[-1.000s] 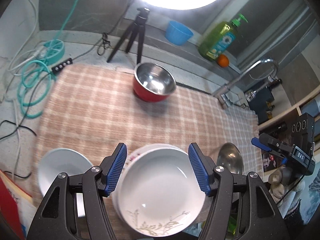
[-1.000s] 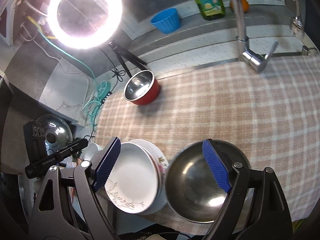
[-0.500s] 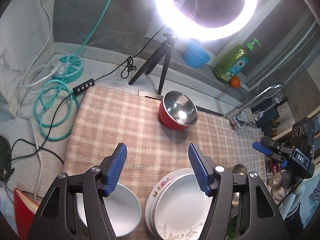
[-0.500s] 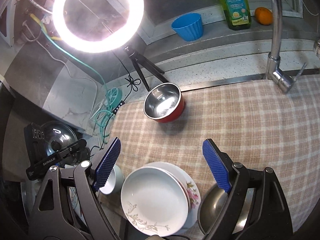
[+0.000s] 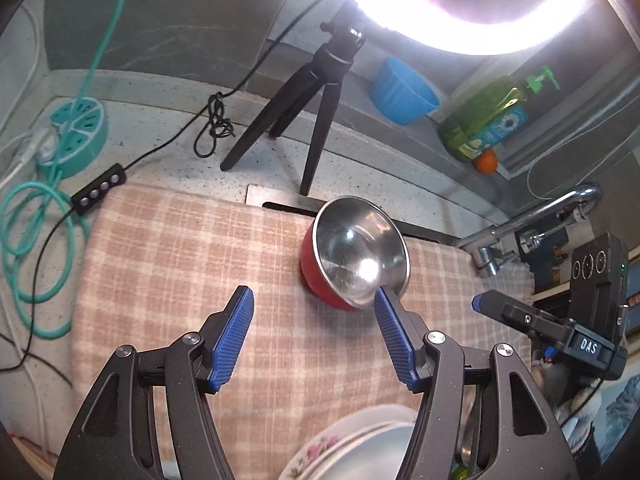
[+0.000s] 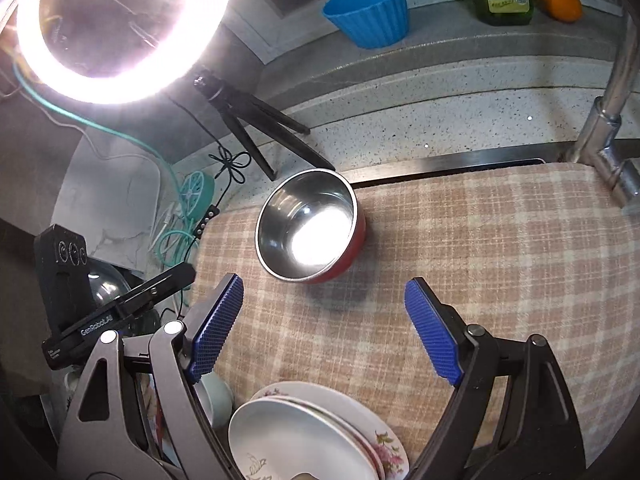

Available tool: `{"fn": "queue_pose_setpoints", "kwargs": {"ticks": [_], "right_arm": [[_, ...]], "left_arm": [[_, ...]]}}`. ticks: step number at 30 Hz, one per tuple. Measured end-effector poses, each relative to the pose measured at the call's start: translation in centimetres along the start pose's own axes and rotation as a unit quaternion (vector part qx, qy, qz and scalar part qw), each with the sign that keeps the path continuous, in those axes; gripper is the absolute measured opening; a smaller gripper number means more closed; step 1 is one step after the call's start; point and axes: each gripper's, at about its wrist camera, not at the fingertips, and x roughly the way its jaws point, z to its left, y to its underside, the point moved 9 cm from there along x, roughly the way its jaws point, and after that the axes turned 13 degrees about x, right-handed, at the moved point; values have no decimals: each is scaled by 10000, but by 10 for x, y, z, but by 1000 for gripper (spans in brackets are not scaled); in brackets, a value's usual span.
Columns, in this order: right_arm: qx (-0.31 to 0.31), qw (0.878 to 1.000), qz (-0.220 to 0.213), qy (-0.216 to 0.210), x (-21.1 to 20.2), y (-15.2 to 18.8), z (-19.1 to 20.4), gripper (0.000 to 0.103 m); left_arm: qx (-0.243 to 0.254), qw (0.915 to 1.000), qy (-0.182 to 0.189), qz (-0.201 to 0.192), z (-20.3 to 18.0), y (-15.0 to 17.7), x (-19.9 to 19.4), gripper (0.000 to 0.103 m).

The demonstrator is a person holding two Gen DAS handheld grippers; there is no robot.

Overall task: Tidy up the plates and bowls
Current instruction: 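Close the right gripper on the red bowl rim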

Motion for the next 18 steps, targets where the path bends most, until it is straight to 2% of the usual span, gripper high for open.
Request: {"fn": "queue_pose_setpoints", "kwargs": {"ticks": [6, 11, 15, 18], "right_arm": [[363, 9992, 165, 63, 30, -14, -16, 66], [541, 9981, 310, -15, 50, -19, -22, 52], [552, 9976, 408, -27, 66, -22, -22, 44], [482, 9976, 503, 24, 78, -21, -20, 37]], "left_arm": [[-99, 9995, 9, 290, 5, -11, 39, 56], [-1, 9988, 49, 479, 4, -15, 58, 37], [3, 9985, -5, 540, 6, -14, 65, 35], [10, 9983, -24, 590, 9, -12, 68, 26]]}}
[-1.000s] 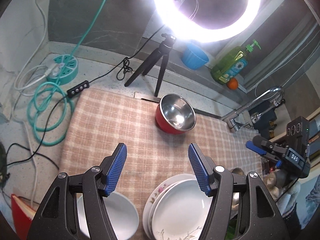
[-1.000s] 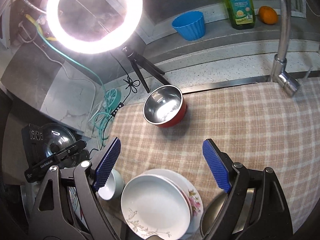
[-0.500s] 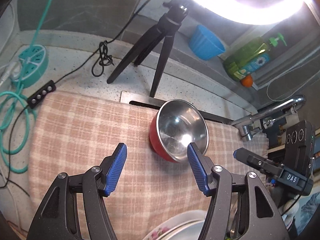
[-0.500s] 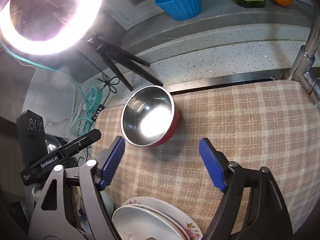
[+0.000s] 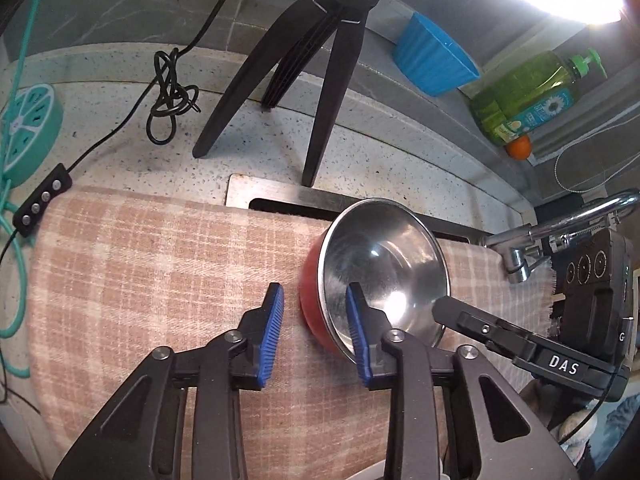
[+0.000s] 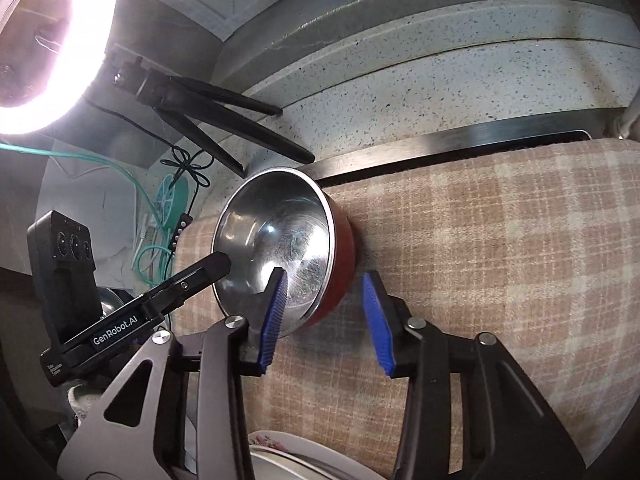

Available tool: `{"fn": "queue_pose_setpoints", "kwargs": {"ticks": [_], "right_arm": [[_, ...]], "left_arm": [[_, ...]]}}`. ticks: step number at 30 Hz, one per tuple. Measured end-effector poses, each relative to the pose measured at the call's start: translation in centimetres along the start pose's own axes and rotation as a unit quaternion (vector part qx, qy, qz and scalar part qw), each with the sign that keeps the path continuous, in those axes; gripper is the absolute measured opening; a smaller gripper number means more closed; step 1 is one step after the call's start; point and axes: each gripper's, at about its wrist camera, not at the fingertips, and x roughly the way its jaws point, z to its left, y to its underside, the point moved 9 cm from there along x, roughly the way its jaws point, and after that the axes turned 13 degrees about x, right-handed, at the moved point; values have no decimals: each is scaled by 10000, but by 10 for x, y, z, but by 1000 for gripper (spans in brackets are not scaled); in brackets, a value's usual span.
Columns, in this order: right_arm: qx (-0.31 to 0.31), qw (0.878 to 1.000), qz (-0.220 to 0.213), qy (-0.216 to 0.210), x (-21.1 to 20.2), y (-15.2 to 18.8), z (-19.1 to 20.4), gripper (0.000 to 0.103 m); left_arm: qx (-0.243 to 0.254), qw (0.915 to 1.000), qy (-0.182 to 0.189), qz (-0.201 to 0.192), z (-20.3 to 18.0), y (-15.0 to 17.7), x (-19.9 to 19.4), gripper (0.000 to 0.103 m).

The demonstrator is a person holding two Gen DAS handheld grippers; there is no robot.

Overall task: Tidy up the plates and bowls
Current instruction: 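Close the right gripper on the red bowl rim, then lift the red bowl and lower it into the large steel bowl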

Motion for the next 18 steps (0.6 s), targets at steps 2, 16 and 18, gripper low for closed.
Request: {"fn": "queue_pose_setpoints", "kwargs": {"ticks": [2, 16, 18], "right_arm": [[-5, 10000, 35, 46, 6, 0, 0, 32], [-24, 9999, 25, 114, 0, 4, -3, 20], [-45, 9999, 6, 99, -5, 8, -1, 20]], "left_arm": [[29, 10000, -36, 17, 1, 0, 2, 23], [186, 9998, -18, 1, -16, 4, 2, 13], [216, 9998, -6, -47, -19, 6, -4, 13]]}}
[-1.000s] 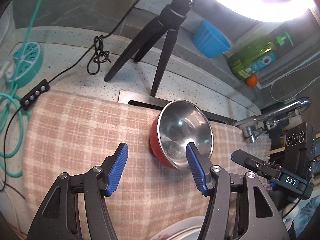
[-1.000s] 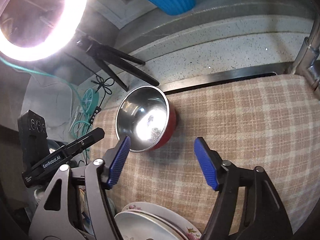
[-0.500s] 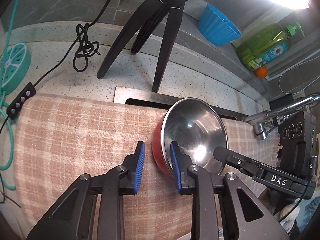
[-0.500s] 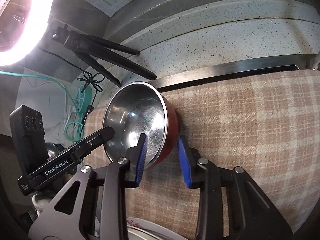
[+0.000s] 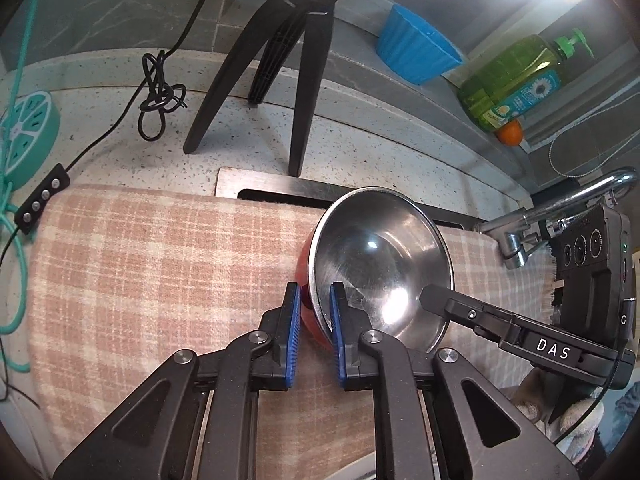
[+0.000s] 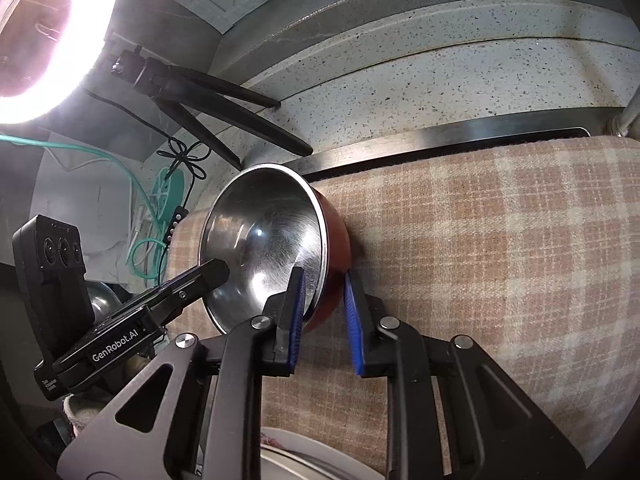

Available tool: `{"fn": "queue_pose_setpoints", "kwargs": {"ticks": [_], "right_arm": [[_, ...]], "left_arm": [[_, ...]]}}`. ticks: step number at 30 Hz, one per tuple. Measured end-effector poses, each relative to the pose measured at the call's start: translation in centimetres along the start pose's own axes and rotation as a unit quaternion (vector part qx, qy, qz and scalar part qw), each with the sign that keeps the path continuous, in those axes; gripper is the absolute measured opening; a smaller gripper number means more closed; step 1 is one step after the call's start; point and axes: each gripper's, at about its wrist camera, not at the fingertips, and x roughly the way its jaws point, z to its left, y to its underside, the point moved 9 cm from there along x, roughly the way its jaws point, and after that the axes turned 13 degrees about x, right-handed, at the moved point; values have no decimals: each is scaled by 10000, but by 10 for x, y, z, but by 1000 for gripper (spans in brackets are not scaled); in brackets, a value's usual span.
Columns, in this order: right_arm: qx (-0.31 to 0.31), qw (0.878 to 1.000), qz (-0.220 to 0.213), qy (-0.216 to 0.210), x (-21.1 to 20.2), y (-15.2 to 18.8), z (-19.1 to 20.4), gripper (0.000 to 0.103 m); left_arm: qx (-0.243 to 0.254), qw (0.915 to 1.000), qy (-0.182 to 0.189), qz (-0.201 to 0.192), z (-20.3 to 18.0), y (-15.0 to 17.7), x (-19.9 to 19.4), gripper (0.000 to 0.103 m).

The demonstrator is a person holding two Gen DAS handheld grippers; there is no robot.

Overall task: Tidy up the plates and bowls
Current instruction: 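Lift the red bowl and lower it into the large steel bowl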

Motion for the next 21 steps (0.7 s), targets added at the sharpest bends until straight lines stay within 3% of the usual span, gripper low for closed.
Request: {"fn": "queue_pose_setpoints", "kwargs": {"ticks": [21], "right_arm": [[-233, 9991, -247, -270, -93, 58, -13, 20]], "left_arm": [[482, 9974, 138, -511, -81, 38, -66, 13]]}}
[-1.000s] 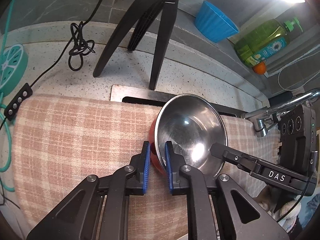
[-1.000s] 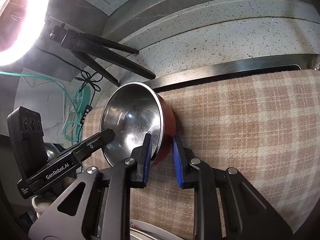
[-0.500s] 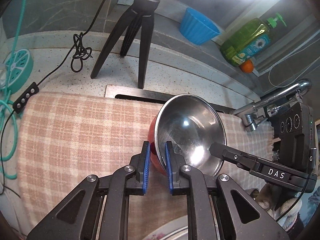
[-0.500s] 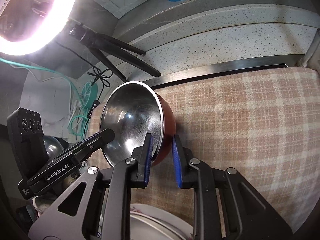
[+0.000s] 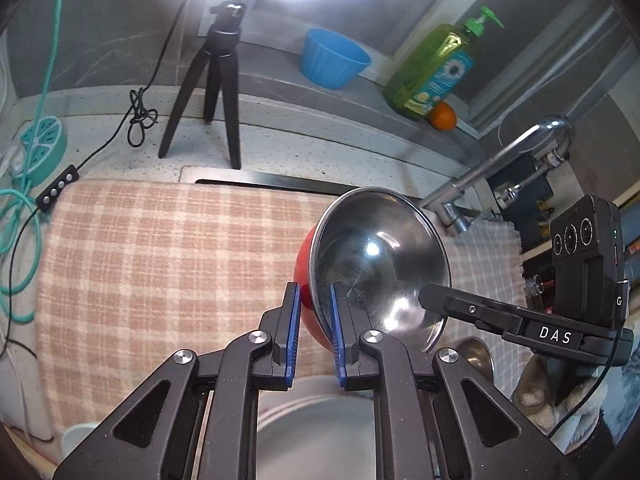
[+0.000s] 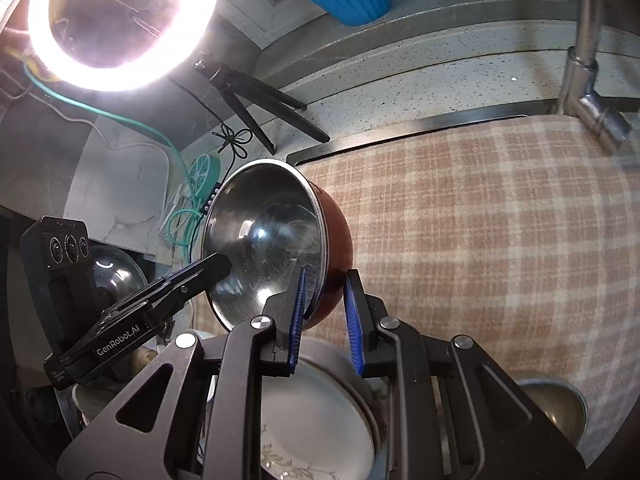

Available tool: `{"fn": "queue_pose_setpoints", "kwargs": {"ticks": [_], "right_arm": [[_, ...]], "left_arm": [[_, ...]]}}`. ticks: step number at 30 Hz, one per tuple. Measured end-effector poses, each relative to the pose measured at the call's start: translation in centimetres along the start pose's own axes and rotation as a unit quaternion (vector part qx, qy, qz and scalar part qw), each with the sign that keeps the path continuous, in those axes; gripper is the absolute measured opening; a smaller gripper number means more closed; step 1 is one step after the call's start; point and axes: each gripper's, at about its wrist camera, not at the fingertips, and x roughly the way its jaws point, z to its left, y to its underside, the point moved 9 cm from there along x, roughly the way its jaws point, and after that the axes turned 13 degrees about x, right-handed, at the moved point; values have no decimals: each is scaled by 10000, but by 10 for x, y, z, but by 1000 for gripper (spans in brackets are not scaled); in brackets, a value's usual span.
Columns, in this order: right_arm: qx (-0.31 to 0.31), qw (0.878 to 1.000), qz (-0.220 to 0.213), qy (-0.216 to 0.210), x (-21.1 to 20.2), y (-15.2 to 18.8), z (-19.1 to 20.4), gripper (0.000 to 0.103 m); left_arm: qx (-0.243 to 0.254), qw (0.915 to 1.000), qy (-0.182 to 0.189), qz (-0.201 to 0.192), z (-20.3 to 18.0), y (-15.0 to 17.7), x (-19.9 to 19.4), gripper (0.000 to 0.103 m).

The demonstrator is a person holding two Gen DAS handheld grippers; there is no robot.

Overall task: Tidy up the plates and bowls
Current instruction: 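Lift the red bowl and lower it into the large steel bowl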

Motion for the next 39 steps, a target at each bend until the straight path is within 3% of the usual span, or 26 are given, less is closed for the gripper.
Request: {"fn": "queue_pose_setpoints", "kwargs": {"ticks": [8, 22, 39], "right_arm": [[48, 9999, -120, -34, -39, 22, -18, 20], [188, 9992, -329, 147, -100, 65, -75, 20], [429, 9968, -211, 634, -108, 101, -142, 20]], "left_arm": [[188, 9996, 212, -49, -41, 13, -10, 13], [540, 9959, 697, 204, -114, 51, -5, 13], [941, 9901, 779, 689, -163, 89, 24, 13]]}}
